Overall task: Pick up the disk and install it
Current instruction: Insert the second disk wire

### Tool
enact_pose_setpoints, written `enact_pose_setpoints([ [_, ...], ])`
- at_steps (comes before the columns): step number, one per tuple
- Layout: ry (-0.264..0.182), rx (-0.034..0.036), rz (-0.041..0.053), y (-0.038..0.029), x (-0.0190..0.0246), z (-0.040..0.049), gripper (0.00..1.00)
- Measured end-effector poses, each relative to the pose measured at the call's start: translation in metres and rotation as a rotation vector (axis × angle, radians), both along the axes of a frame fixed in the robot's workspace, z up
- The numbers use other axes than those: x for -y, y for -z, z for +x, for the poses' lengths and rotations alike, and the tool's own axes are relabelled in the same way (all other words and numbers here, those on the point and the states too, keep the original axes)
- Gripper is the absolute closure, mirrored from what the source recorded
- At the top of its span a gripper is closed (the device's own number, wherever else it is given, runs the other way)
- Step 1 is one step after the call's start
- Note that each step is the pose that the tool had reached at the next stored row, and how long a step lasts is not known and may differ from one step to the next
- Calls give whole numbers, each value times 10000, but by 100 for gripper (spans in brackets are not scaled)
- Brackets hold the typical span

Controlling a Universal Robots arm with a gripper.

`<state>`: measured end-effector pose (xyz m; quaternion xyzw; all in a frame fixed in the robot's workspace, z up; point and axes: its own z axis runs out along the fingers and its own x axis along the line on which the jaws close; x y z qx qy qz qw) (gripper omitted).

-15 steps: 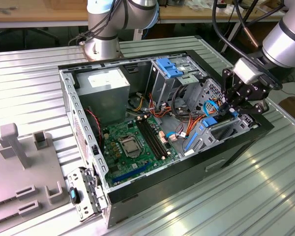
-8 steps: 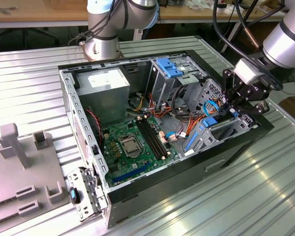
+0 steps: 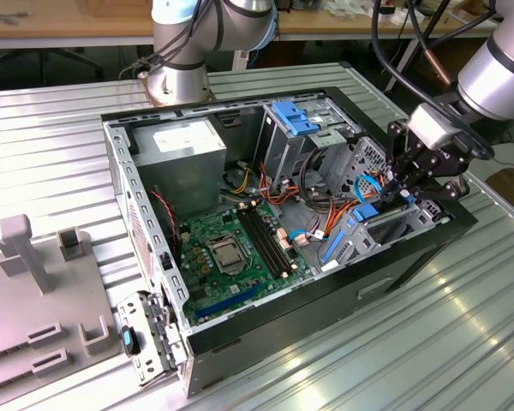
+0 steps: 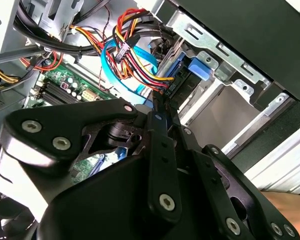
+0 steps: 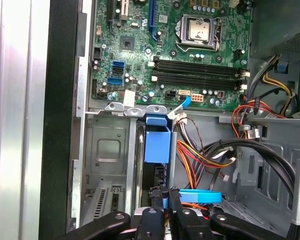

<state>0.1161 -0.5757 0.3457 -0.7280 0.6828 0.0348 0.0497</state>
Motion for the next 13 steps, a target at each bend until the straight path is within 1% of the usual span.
enact_pose_setpoints([
  [13,-25,-1,-1,51,0,0,84],
])
